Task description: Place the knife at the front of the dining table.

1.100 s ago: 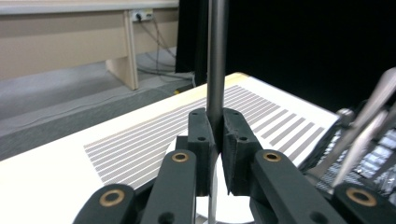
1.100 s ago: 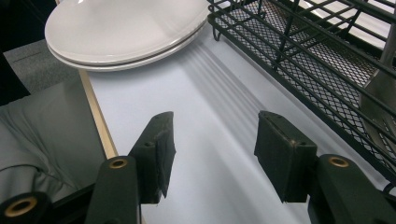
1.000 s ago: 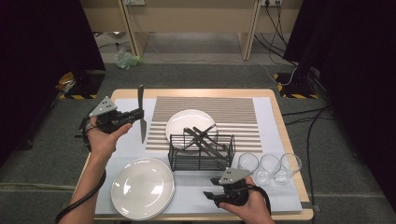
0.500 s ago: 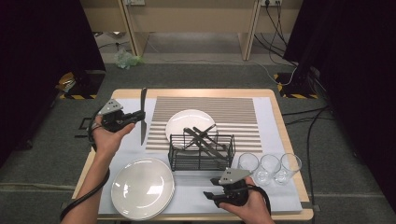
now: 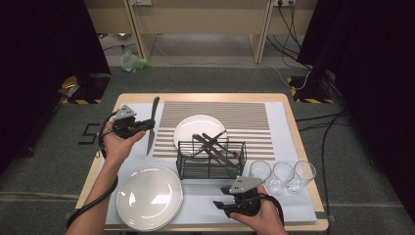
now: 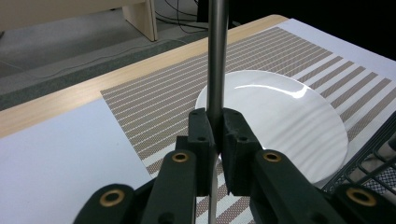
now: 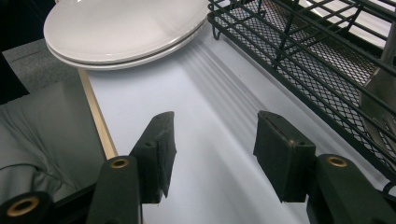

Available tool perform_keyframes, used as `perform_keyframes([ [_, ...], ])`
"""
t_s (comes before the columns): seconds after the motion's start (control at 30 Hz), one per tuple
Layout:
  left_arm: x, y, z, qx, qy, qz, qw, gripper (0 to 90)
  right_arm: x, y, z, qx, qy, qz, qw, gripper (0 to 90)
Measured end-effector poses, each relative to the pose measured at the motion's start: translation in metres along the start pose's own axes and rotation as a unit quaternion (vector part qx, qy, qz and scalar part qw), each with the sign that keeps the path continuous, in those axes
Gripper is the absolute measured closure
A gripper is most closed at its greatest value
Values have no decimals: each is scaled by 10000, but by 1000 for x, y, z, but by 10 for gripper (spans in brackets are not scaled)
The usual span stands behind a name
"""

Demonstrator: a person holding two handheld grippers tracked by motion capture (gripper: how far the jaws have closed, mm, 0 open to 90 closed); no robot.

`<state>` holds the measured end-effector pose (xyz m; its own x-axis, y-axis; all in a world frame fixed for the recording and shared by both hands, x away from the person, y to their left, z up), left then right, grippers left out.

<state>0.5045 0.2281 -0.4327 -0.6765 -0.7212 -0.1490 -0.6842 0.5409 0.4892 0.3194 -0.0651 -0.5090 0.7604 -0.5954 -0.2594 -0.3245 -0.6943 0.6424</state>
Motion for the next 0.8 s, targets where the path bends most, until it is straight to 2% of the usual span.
perform_keyframes([
  [0.3,-3,-8,17,-309,57,-3,9995,825,0,0,0,-12,6,3,10000,478],
  [0.53,-6,-11,19,-392,97,-15,9992,825,0,0,0,3,14,13,10000,478],
  [0.8,-7,-24,21,-383,157,-11,9991,824,0,0,0,2,21,13,10000,478],
])
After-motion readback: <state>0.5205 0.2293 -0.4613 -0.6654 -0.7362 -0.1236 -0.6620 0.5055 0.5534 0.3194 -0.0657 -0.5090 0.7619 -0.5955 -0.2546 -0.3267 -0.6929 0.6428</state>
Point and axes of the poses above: each handheld gripper's, and its own axes: y roughly backward along the jaws, z roughly out of its underside, x roughly to its right, the point moved 8 cm from there along -y, roughly forward along the jaws, and after that the axes turned 13 degrees about -y, right-handed, at the moved point
